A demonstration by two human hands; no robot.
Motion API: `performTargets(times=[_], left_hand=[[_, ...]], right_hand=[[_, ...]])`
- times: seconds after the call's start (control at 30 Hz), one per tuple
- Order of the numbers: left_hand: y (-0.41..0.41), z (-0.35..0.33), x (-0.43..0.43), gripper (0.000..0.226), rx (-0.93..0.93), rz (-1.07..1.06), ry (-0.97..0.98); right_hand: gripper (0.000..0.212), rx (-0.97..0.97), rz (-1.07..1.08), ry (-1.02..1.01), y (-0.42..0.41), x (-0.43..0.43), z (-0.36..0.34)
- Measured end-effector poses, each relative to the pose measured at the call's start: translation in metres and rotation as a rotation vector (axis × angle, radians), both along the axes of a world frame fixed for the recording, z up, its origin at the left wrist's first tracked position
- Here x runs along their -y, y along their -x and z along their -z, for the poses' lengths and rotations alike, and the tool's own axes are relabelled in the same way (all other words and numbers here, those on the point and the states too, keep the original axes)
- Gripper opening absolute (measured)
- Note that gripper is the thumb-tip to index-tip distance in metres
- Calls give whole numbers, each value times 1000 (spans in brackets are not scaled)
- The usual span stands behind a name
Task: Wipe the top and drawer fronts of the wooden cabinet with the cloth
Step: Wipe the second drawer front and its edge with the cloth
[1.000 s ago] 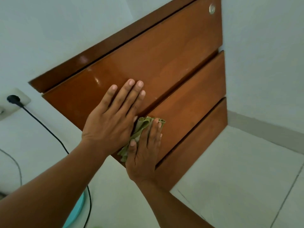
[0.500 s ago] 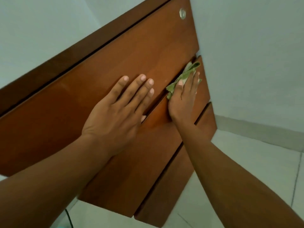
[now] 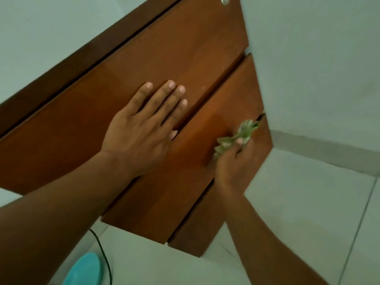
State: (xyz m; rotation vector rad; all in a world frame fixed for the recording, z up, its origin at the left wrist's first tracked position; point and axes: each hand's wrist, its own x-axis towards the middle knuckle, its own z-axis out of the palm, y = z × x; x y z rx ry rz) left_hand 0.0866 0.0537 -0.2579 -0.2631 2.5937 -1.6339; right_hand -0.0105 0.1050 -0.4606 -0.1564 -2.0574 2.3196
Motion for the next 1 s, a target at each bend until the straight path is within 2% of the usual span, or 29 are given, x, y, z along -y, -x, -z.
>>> performTargets(times=[0.07, 0.13, 0.2, 0.27, 0.4, 0.67, 0.87, 1.0], left_hand=[[-12, -5, 3, 61, 9, 5, 1], [-21, -9, 3, 63, -3, 25, -30], [-25, -8, 2, 63, 0, 22, 8], [-23, -7, -1, 64, 0, 19, 15], [-23, -3, 3, 66, -24, 56, -16], [-16, 7, 5, 67, -30, 55, 48], [1, 22, 7, 68, -16, 37, 87], [3, 24, 6, 70, -21, 28, 91]], right_hand=[[38, -144, -83, 158, -105, -2, 8], [47, -147, -241, 233, -204, 5, 13], [55, -142, -395, 178, -266, 13, 13], [67, -142, -469, 74, -276, 25, 11], [74, -188, -373, 3, -214, 44, 19], [67, -214, -256, -46, -93, 53, 30], [71, -180, -193, -56, 28, 58, 41], [64, -150, -185, -82, 80, 50, 38]])
